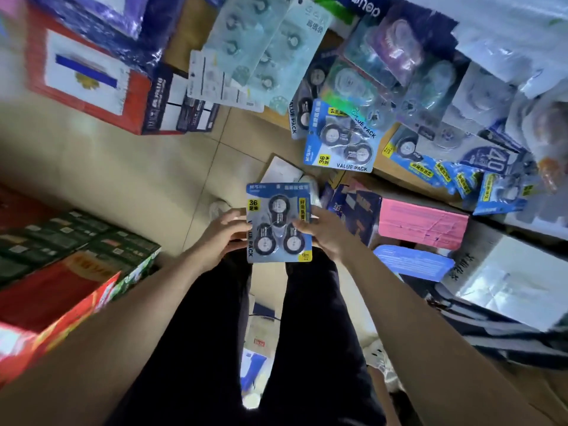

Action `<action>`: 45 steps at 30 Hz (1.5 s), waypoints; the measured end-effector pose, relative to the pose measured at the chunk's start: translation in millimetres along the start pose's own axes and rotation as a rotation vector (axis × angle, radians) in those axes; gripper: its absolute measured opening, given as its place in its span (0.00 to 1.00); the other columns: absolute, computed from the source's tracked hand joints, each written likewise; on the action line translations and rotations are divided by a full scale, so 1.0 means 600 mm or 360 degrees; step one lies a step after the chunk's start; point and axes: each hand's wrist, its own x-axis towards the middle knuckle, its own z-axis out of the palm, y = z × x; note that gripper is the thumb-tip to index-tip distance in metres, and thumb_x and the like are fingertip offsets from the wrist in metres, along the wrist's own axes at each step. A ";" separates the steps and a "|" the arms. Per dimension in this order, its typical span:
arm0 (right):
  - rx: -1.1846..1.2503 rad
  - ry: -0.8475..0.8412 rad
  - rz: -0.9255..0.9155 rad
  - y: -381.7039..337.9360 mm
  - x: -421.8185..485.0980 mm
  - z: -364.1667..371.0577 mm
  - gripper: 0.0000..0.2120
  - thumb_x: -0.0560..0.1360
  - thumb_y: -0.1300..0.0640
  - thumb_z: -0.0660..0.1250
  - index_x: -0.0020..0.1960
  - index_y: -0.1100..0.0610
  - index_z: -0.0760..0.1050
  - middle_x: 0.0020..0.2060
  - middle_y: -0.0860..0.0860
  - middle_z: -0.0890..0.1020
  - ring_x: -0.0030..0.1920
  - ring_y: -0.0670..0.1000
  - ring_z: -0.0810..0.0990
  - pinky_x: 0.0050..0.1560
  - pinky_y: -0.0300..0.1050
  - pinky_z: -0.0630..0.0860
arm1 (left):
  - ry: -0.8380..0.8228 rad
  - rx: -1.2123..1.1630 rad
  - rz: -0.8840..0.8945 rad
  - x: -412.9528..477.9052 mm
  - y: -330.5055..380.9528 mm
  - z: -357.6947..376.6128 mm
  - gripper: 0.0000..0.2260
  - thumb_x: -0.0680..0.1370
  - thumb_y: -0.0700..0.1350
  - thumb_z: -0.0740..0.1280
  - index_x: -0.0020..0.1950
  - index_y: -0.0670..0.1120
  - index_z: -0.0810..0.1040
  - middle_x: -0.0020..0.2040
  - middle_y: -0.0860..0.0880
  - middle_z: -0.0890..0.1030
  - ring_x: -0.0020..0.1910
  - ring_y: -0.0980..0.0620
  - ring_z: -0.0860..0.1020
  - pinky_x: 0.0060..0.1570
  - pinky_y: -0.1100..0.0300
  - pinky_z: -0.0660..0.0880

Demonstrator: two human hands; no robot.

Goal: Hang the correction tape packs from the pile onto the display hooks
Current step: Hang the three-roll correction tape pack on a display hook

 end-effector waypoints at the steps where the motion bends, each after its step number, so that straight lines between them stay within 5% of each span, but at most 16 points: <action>1: -0.0061 -0.0010 0.0021 0.012 0.003 0.015 0.17 0.76 0.60 0.72 0.64 0.59 0.77 0.55 0.57 0.84 0.52 0.56 0.84 0.49 0.49 0.82 | -0.0001 -0.0021 0.0003 0.000 -0.015 -0.008 0.18 0.71 0.44 0.72 0.61 0.50 0.79 0.54 0.49 0.85 0.53 0.48 0.83 0.56 0.51 0.78; 7: -0.0285 -0.0087 0.0107 0.072 0.072 0.101 0.13 0.76 0.59 0.72 0.59 0.56 0.78 0.50 0.52 0.85 0.45 0.49 0.85 0.40 0.42 0.81 | 0.0164 -0.0116 0.0112 0.029 -0.118 -0.075 0.16 0.75 0.34 0.73 0.59 0.47 0.76 0.47 0.54 0.86 0.44 0.57 0.85 0.35 0.62 0.79; 12: -0.0558 0.0219 0.0085 0.113 0.193 0.117 0.16 0.72 0.63 0.74 0.58 0.61 0.77 0.41 0.54 0.81 0.43 0.54 0.79 0.46 0.47 0.75 | 0.0481 -0.0040 0.0232 0.094 -0.170 -0.154 0.13 0.73 0.34 0.75 0.49 0.50 0.77 0.45 0.52 0.84 0.42 0.58 0.83 0.39 0.63 0.79; 14: -0.0740 0.0327 -0.0015 0.127 0.272 0.101 0.11 0.68 0.67 0.74 0.49 0.62 0.76 0.41 0.59 0.79 0.44 0.56 0.76 0.44 0.44 0.74 | 0.0622 0.0016 0.0306 0.131 -0.189 -0.190 0.13 0.72 0.39 0.77 0.53 0.45 0.77 0.48 0.49 0.83 0.44 0.54 0.82 0.43 0.53 0.82; 16: -0.1206 0.0431 -0.0122 0.142 0.351 0.075 0.10 0.71 0.62 0.73 0.50 0.60 0.77 0.48 0.58 0.81 0.50 0.56 0.78 0.52 0.44 0.77 | 0.0761 0.0074 0.0380 0.165 -0.204 -0.217 0.15 0.70 0.43 0.77 0.52 0.44 0.75 0.47 0.46 0.81 0.45 0.48 0.80 0.47 0.44 0.80; 19: -0.1619 0.0598 -0.0205 0.175 0.460 0.038 0.24 0.71 0.53 0.74 0.63 0.58 0.74 0.58 0.54 0.80 0.58 0.55 0.78 0.60 0.52 0.75 | 0.0880 0.0079 0.0477 0.223 -0.221 -0.237 0.13 0.73 0.37 0.76 0.50 0.45 0.74 0.43 0.51 0.81 0.37 0.64 0.79 0.38 0.67 0.75; 21: -0.1781 0.0622 -0.0306 0.196 0.522 0.024 0.32 0.70 0.50 0.76 0.70 0.56 0.69 0.64 0.55 0.76 0.63 0.56 0.75 0.61 0.51 0.75 | 0.0890 0.0056 0.0522 0.255 -0.229 -0.244 0.14 0.73 0.35 0.76 0.53 0.42 0.74 0.44 0.52 0.82 0.35 0.67 0.78 0.35 0.72 0.72; 27: -0.2559 0.0721 -0.0560 0.260 0.682 0.000 0.51 0.69 0.39 0.75 0.81 0.53 0.50 0.80 0.56 0.52 0.77 0.66 0.53 0.75 0.62 0.54 | 0.0924 0.0162 0.0615 0.326 -0.244 -0.275 0.15 0.71 0.39 0.77 0.56 0.42 0.78 0.49 0.53 0.84 0.43 0.59 0.81 0.42 0.67 0.75; 36: -0.2920 0.0931 -0.0589 0.288 0.777 0.004 0.57 0.64 0.45 0.79 0.80 0.59 0.49 0.78 0.60 0.55 0.76 0.68 0.57 0.70 0.72 0.58 | 0.0902 0.0289 0.0655 0.365 -0.234 -0.266 0.13 0.70 0.43 0.77 0.51 0.47 0.78 0.49 0.50 0.85 0.45 0.53 0.82 0.46 0.55 0.77; 42: -0.2682 0.0773 -0.1069 0.274 0.742 -0.032 0.34 0.69 0.58 0.70 0.73 0.62 0.65 0.71 0.64 0.68 0.71 0.67 0.66 0.69 0.63 0.67 | 0.0936 0.0334 0.0613 0.354 -0.234 -0.240 0.17 0.68 0.45 0.76 0.54 0.46 0.79 0.48 0.52 0.86 0.48 0.51 0.83 0.49 0.52 0.78; 45: -0.2314 0.0703 -0.1280 0.236 0.683 -0.036 0.13 0.74 0.59 0.67 0.57 0.63 0.77 0.54 0.64 0.79 0.53 0.67 0.77 0.52 0.57 0.77 | 0.0972 0.0289 0.0581 0.327 -0.237 -0.220 0.14 0.68 0.43 0.77 0.51 0.49 0.79 0.45 0.59 0.85 0.44 0.58 0.82 0.44 0.60 0.76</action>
